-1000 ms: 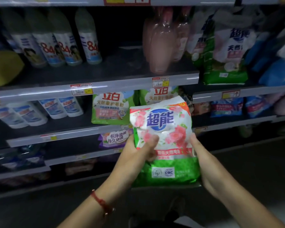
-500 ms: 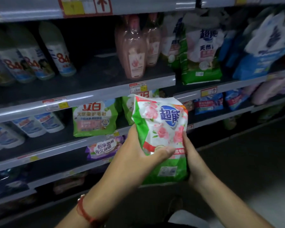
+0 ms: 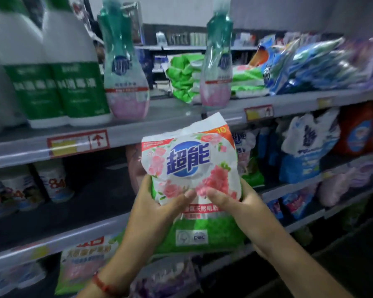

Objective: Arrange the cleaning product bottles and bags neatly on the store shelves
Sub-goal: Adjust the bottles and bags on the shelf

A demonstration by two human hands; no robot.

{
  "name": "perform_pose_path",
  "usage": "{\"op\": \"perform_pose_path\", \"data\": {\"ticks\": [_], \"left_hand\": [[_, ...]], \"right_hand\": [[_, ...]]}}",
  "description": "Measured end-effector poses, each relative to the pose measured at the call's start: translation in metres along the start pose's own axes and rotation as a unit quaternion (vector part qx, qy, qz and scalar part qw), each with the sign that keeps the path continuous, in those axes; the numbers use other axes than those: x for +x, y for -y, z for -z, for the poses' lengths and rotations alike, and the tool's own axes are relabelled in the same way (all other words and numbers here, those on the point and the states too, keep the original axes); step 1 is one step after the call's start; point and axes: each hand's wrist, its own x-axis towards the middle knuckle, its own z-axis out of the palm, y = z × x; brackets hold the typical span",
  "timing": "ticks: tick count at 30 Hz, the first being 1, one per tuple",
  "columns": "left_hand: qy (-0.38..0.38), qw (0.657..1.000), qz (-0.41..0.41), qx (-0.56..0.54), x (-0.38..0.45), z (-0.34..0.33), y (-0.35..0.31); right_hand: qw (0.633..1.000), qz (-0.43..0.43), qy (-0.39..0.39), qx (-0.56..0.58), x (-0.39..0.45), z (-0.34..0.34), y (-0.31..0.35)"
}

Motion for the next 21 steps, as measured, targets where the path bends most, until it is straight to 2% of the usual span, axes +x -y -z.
{"op": "perform_pose_path", "data": {"ticks": [7, 14, 18, 21], "left_hand": [[0.044, 0.994, -0.099, 0.023, 0.079, -0.062, -0.047], [0.084, 0.986, -0.13, 0.057, 0.135, -0.129, -0.076], [0.063, 0.979, -0.183, 0.057, 0.176, -0.175, -0.095], [0.006, 0.963, -0.239, 0.12, 0.216, -0.207, -0.095]], "right_hand": [[0.993, 0.082, -0.035, 0.073, 0.069, 0.064, 0.038], [0.984, 0.153, -0.024, 0.094, 0.132, 0.141, 0.067], [0.977, 0.196, -0.028, 0.081, 0.18, 0.184, 0.087], [0.971, 0.223, -0.037, 0.078, 0.224, 0.21, 0.102]]}}
